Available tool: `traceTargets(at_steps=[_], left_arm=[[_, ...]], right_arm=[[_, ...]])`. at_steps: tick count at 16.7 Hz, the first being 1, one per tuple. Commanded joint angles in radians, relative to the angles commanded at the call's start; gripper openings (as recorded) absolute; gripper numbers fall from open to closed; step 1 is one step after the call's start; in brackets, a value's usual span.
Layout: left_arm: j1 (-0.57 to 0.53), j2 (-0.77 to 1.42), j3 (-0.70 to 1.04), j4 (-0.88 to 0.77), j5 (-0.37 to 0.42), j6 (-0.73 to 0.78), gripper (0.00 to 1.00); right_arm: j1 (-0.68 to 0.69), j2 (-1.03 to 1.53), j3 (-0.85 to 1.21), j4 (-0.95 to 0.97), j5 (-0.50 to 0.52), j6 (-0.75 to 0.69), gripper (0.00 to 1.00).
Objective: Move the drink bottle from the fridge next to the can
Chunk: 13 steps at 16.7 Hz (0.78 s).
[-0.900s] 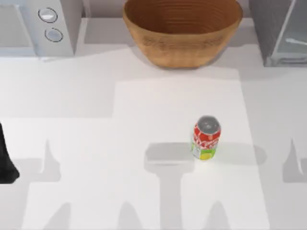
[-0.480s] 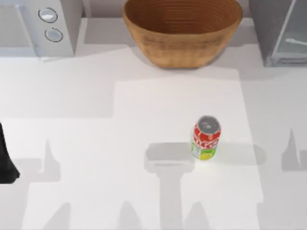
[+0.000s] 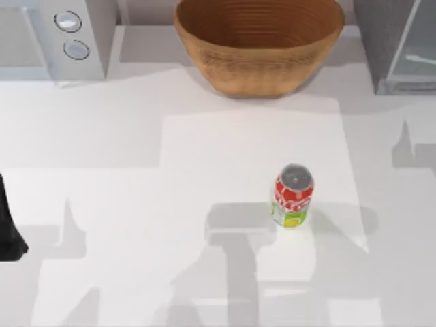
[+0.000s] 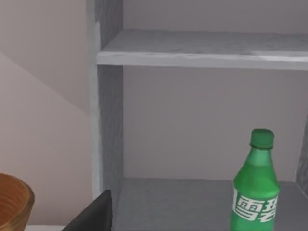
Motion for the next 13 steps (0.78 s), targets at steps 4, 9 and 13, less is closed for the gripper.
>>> traceTargets(at_steps=[4,9,13], left_arm=[[0.0,0.0,0.0,0.0,0.0,0.0,1.0],[0.0,0.0,0.0,0.0,0.0,0.0,1.0],[0.0,0.0,0.0,0.0,0.0,0.0,1.0]], right_arm=[[-0.052,0.485,0.191,0.235,-0.053,0.003,1.0],[-0.111,0.967,0.391,0.481,-0.103,0.008,1.0],[-0.141,1.17,0.488,0.599,-0.126,0.011,1.0]])
